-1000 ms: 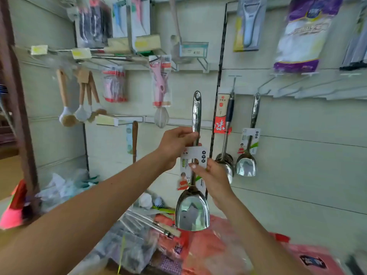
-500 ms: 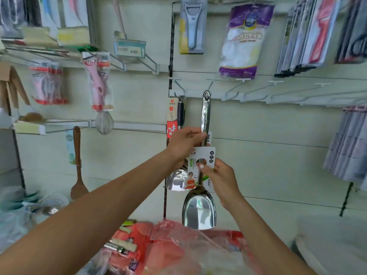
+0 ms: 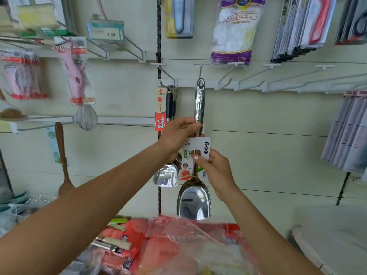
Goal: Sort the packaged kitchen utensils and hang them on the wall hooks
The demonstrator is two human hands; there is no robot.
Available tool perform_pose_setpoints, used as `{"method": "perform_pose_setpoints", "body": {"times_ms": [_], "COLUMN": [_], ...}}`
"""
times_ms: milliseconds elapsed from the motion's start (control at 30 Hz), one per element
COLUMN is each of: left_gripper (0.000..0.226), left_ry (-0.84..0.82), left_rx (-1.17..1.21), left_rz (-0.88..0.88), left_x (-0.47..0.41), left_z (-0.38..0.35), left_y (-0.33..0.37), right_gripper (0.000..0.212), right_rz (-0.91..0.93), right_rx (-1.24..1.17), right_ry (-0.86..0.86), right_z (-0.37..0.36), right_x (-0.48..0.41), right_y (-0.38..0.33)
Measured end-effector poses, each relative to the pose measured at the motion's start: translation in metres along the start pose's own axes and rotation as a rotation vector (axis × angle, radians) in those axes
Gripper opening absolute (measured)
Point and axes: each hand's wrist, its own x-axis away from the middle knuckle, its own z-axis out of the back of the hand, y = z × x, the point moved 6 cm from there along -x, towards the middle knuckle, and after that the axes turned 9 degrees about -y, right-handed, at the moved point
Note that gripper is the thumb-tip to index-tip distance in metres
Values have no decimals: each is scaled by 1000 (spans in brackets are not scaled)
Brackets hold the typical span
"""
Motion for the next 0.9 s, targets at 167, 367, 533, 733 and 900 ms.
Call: {"method": "perform_pose_setpoints", "body": {"times_ms": [167, 367, 533, 733, 900], "left_gripper": [24, 24, 25, 23, 24], "left_ry": [4, 6, 13, 26, 23], "left_rx": [31, 25, 45, 41, 42], "left_rz": [-12, -23, -35, -44, -19], "left_x": [-2, -6, -1, 0, -6], "left_z": [-2, -2, 0, 1, 0], "left_y": [2, 1, -4, -3, -1], "right_gripper": [24, 22, 20, 21, 24], "right_rz": [22, 30, 30, 34, 52], "right_rx": [-2, 3, 9, 28, 29], "right_ry": [3, 3, -1, 6, 27], "right_z": [3, 5, 3, 2, 3], "right_x": [-2, -3, 0, 0, -2], "right_y": [0, -2, 2, 2, 0]}}
